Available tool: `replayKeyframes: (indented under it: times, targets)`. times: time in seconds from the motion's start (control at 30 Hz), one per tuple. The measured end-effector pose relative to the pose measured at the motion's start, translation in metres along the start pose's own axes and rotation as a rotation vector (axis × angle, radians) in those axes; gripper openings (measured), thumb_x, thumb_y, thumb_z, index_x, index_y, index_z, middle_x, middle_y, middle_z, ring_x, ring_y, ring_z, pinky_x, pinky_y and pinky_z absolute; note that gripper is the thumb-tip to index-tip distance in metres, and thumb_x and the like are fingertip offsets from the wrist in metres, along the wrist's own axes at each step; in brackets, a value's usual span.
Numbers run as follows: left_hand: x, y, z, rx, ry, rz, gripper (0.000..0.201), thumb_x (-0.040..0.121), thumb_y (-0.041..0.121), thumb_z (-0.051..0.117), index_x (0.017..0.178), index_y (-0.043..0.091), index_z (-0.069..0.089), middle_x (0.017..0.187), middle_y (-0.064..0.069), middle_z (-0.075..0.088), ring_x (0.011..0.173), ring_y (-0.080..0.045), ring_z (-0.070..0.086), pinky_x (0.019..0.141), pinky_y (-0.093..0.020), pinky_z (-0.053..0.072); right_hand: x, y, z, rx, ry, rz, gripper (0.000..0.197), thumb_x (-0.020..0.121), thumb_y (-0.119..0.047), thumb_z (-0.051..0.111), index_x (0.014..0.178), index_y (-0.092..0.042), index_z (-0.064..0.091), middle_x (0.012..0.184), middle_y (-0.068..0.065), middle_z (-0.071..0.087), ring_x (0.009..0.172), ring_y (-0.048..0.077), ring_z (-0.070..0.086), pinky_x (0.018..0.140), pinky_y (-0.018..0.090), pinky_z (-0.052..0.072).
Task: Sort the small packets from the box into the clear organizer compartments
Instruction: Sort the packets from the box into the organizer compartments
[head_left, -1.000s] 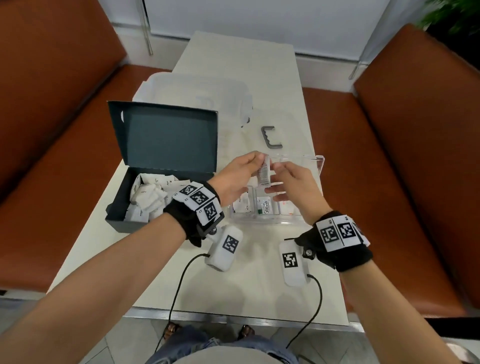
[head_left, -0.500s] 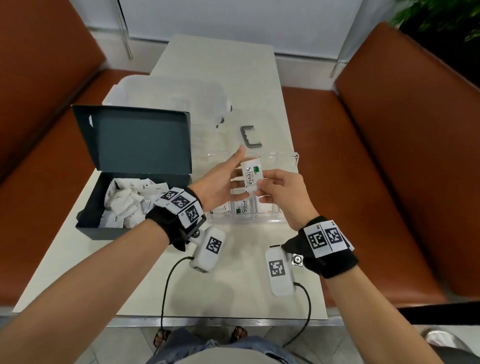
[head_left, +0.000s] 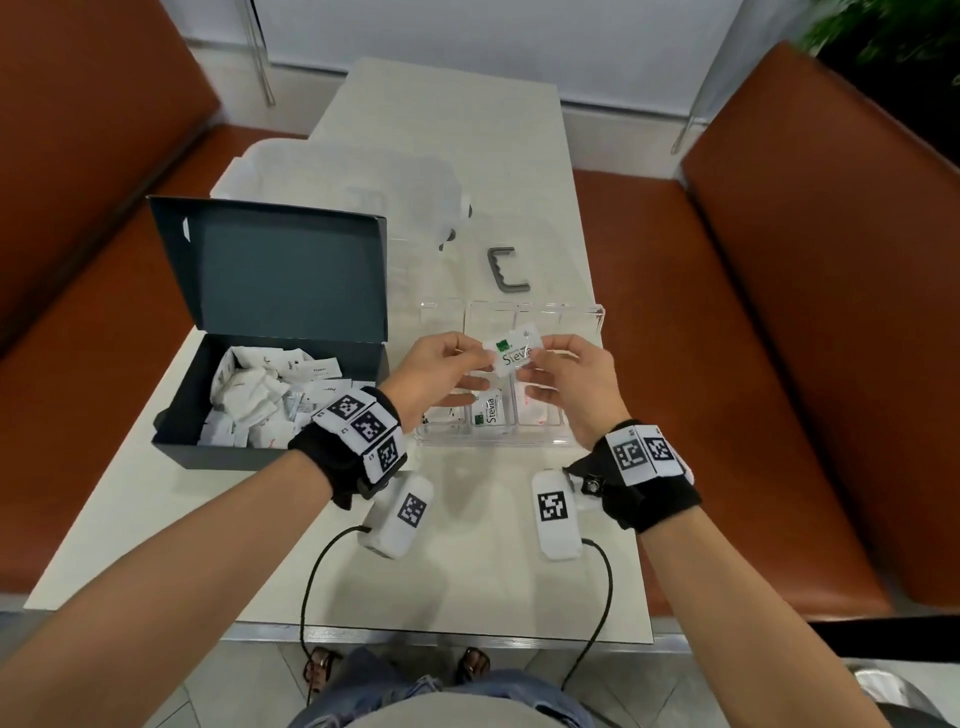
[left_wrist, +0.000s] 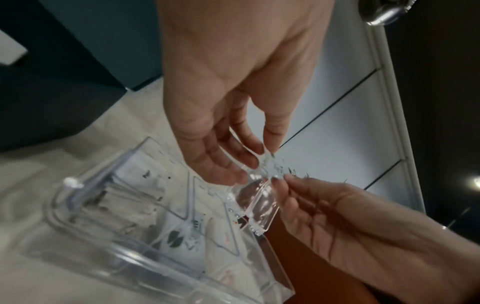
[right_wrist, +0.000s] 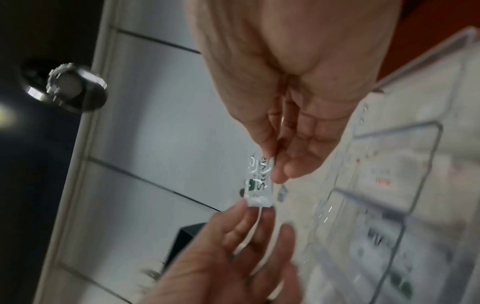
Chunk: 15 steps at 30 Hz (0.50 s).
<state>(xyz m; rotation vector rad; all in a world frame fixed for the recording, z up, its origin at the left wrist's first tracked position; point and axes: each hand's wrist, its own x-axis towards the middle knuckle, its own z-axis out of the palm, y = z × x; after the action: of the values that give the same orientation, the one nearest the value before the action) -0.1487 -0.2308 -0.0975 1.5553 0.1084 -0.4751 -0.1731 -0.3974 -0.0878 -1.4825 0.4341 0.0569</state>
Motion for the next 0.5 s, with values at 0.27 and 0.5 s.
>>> replayKeyframes:
  times: [0.27, 0.5]
  targets:
    - [-0.003, -0.008, -0.022, 0.075, 0.092, -0.035, 0.016, 0.097, 0.018, 0.058, 0.108, 0.01, 0.066, 0.099, -0.001, 0.07, 0.079, -0.013, 0.067, 0.072, -0.025, 0.054, 0.029, 0.021, 0.022, -1.087, -0.215, -0.205, 0.018, 0.091, -0.01, 0.057, 0.106, -0.01, 0.067, 0.102, 0.011, 0.065, 0.084, 0.02, 0.06, 0.075, 0.026, 0.047]
    - [-0.01, -0.008, -0.031, 0.071, 0.096, -0.03, 0.014, 0.098, 0.016, 0.056, 0.105, 0.011, 0.067, 0.092, 0.002, 0.071, 0.075, -0.012, 0.067, 0.069, -0.023, 0.055, 0.033, 0.036, 0.034, -1.436, -0.251, -0.351, 0.021, 0.091, -0.005, 0.051, 0.11, -0.012, 0.059, 0.103, 0.013, 0.065, 0.096, 0.033, 0.06, 0.077, 0.033, 0.042]
